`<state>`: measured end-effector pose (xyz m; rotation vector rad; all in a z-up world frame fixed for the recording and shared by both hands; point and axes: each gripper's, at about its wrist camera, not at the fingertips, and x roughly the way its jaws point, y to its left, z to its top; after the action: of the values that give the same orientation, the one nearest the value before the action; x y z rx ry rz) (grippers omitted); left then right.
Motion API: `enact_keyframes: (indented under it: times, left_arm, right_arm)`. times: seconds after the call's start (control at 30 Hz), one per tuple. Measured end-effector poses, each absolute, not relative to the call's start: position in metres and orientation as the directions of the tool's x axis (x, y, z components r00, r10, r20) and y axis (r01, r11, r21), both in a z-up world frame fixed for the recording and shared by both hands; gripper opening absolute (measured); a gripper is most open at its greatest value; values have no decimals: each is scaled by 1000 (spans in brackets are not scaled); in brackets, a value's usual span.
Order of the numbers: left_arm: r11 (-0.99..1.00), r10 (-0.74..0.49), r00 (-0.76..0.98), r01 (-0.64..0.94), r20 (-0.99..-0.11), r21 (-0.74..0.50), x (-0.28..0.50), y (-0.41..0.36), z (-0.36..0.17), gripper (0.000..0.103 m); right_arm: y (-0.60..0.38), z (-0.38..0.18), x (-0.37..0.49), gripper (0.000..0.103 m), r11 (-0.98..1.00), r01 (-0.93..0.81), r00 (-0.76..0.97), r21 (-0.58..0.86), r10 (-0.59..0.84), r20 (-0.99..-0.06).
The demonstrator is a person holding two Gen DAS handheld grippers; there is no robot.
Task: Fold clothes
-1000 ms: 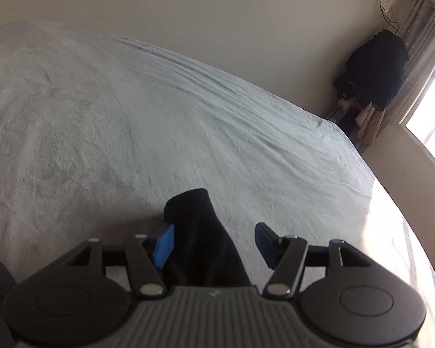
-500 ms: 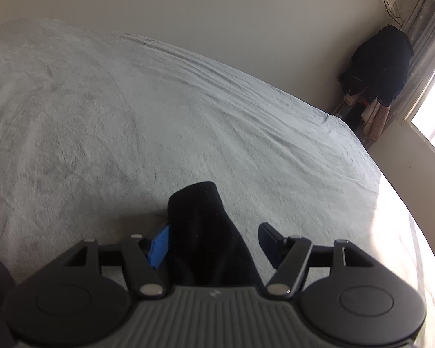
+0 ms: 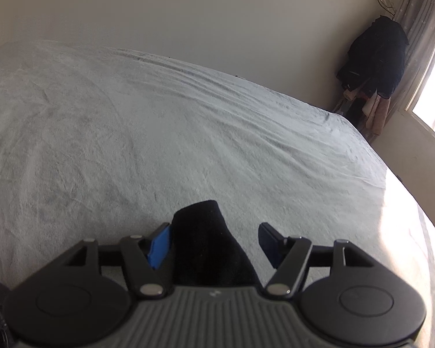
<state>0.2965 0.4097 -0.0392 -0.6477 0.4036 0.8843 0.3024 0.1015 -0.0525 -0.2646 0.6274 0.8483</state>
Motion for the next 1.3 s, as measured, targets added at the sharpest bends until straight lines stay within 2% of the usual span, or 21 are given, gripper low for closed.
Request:
enact_keyframes:
  times: [0.2, 0.43, 0.5, 0.57, 0.63, 0.73, 0.77, 0.8, 0.83, 0.87, 0.9, 0.93, 0.97, 1.03, 1.13, 1.2, 1.23, 1.3]
  left_arm:
    - [506, 549, 588, -799, -594, -324, 310, 407, -19, 65]
    - [522, 634, 567, -815, -526, -251, 311, 385, 3, 68]
    - [515, 612, 552, -822, -567, -244, 315, 389, 0, 68]
    - [501, 575, 542, -826, -613, -259, 320, 396, -10, 62]
    - [477, 529, 531, -831, -662, -286, 324, 405, -22, 48]
    - [429, 528, 466, -868, -710, -250, 329, 414, -38, 47]
    - [414, 527, 444, -879, -724, -237, 330, 417, -44, 44]
    - [405, 540, 441, -883, -717, -237, 329, 417, -47, 42]
    - [403, 556, 445, -883, -702, -241, 326, 416, -50, 33]
    - [399, 579, 448, -884, -681, -242, 324, 415, -53, 19]
    - [395, 586, 466, -879, -663, -269, 319, 415, -55, 12]
    - [390, 593, 484, -872, -643, -296, 315, 415, -58, 7]
    - [371, 598, 521, -853, -609, -366, 305, 415, -61, 6]
    - [362, 608, 592, -800, -529, -479, 289, 412, -67, 5]
    - [418, 610, 716, -654, -339, -630, 268, 407, -77, 5]
    - [436, 633, 726, -621, -268, -652, 262, 405, -77, 5]
    - [443, 634, 727, -621, -265, -646, 265, 405, -74, 7]
    - [449, 616, 719, -656, -322, -607, 275, 407, -72, 15]
  right_arm:
    - [97, -50, 303, 11, 639, -766, 475, 74, 639, -605]
    - [97, -49, 304, 14, 634, -769, 465, 90, 649, -602]
    - [97, -49, 305, 14, 633, -768, 461, 100, 654, -600]
    - [96, -49, 305, 14, 633, -767, 459, 104, 656, -599]
    - [96, -49, 305, 14, 632, -767, 458, 107, 657, -599]
    - [96, -50, 306, 14, 630, -767, 452, 120, 663, -597]
    - [96, -50, 307, 14, 630, -766, 450, 125, 665, -596]
    - [95, -51, 307, 14, 630, -766, 448, 130, 667, -595]
    - [95, -51, 307, 14, 630, -766, 447, 132, 669, -594]
    - [95, -51, 307, 14, 630, -765, 447, 134, 670, -593]
    - [94, -51, 308, 13, 633, -762, 450, 136, 669, -592]
    - [94, -51, 308, 8, 638, -758, 453, 138, 667, -592]
    - [92, -51, 310, 4, 643, -752, 456, 146, 667, -589]
    - [88, -48, 312, 3, 654, -739, 470, 163, 673, -572]
    - [80, -40, 312, 3, 672, -719, 511, 177, 684, -520]
    - [76, -35, 310, 3, 683, -711, 544, 170, 687, -482]
    - [75, -32, 309, 3, 688, -706, 560, 167, 687, -462]
    - [79, -37, 310, 3, 695, -703, 557, 154, 671, -489]
